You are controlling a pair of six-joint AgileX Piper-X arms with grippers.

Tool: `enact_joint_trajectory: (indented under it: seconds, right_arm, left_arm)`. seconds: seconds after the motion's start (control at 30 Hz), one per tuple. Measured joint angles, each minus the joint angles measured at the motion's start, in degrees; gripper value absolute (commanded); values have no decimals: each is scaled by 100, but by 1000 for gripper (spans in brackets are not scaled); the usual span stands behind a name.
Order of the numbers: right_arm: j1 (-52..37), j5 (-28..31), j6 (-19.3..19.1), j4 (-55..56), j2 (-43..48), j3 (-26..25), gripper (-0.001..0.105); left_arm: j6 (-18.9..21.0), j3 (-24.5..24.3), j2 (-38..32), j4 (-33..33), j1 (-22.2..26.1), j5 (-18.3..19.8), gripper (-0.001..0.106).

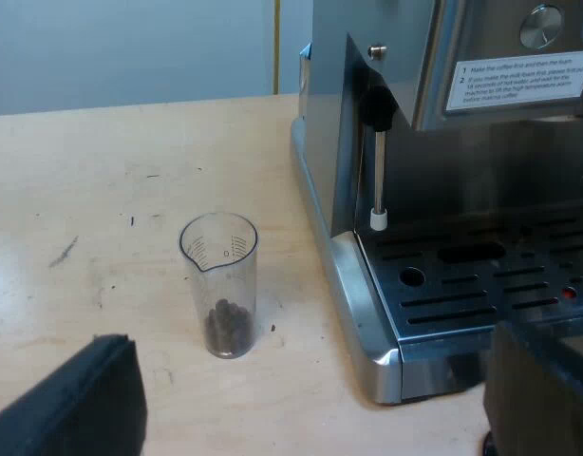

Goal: Pour the beans into the coffee machine

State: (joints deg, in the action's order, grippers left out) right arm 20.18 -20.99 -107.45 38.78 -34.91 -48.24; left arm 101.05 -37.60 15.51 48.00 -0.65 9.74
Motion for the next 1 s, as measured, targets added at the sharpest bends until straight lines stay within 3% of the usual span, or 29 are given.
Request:
enact_joint_trajectory:
  seconds: [0.13, 0.7, 1.0]
  right_arm:
    - [0, -396, 0, -265, -184, 0, 79]
    - [0, -696, -10, -1104, -651, 0, 79]
    - [0, -814, -10, -1118, -659, 0, 79]
  left_arm:
    - [5, 0, 0, 0, 0, 0, 79]
    - [5, 373, 16, -25, 0, 0, 79]
    - [5, 672, 20, -496, 0, 0, 79]
